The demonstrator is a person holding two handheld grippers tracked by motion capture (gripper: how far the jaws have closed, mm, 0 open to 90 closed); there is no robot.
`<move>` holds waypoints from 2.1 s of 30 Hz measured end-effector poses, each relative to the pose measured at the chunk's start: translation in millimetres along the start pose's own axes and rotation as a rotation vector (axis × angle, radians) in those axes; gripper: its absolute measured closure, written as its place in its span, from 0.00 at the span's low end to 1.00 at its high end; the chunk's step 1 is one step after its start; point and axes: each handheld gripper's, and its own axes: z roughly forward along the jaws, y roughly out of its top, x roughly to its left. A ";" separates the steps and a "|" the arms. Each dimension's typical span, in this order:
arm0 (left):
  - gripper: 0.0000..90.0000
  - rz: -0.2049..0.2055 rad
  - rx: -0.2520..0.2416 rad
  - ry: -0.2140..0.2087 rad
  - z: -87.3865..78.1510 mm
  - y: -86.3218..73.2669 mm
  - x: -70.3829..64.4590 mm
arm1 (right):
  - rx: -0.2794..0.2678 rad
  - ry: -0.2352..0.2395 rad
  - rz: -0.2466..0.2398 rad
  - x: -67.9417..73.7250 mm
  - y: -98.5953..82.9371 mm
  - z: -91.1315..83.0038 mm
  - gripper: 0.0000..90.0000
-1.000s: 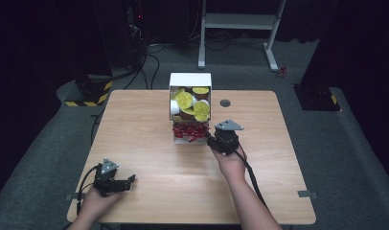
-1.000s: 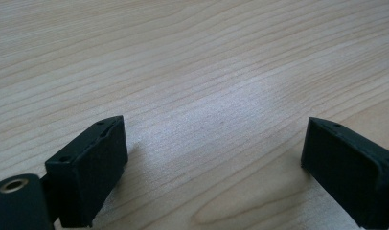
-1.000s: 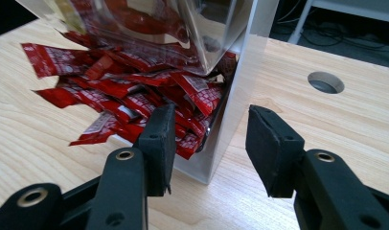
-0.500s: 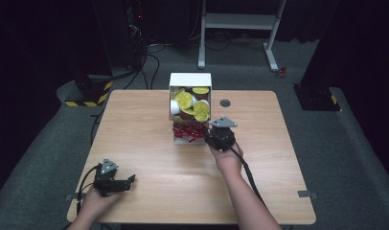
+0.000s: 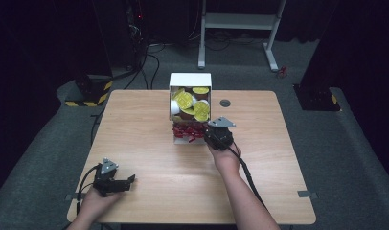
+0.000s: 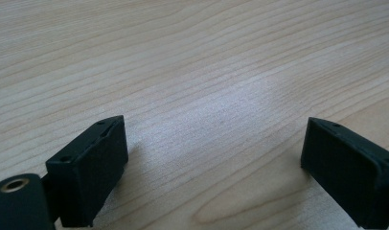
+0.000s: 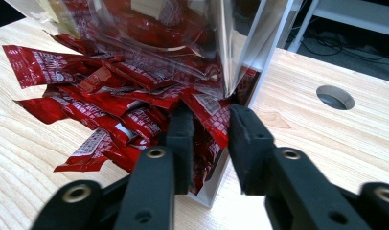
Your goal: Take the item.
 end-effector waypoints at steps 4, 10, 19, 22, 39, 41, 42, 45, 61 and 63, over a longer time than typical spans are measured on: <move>0.10 -0.007 0.000 -0.002 0.1 -0.2 -0.6 | 0.016 0.005 0.019 -2.1 0.4 -0.8 0.89; 0.10 -0.004 0.000 -0.001 0.0 -0.1 -0.3 | 0.013 0.006 -0.005 -5.1 0.2 -2.3 0.94; 0.11 -0.001 -0.001 0.000 -0.1 -0.2 -0.3 | -0.006 -0.002 -0.038 -1.9 -4.2 -12.2 0.97; 0.11 -0.002 -0.002 0.000 -0.1 -0.3 -0.3 | -0.014 0.004 -0.023 -3.0 -5.8 -17.0 0.97; 0.11 0.000 -0.002 0.000 0.3 0.2 -0.1 | -0.024 -0.002 -0.034 -1.6 2.5 -12.5 0.81; 0.11 -0.001 -0.003 -0.001 0.3 0.2 -0.1 | -0.018 0.006 -0.027 -0.6 2.4 -11.7 0.85; 0.11 -0.001 -0.002 -0.001 0.2 0.1 -0.1 | -0.011 0.002 -0.030 -0.3 2.0 -11.4 0.87; 0.11 -0.002 -0.003 -0.002 0.2 0.1 -0.1 | -0.001 -0.004 -0.044 0.1 1.3 -11.7 0.93; 0.11 -0.002 -0.003 -0.002 -0.2 -0.3 -0.2 | -0.041 0.017 -0.033 -0.8 -3.0 -29.3 0.97; 0.11 -0.002 -0.002 -0.002 -0.3 -0.3 -0.3 | -0.050 0.022 -0.031 -0.7 -4.4 -32.3 0.97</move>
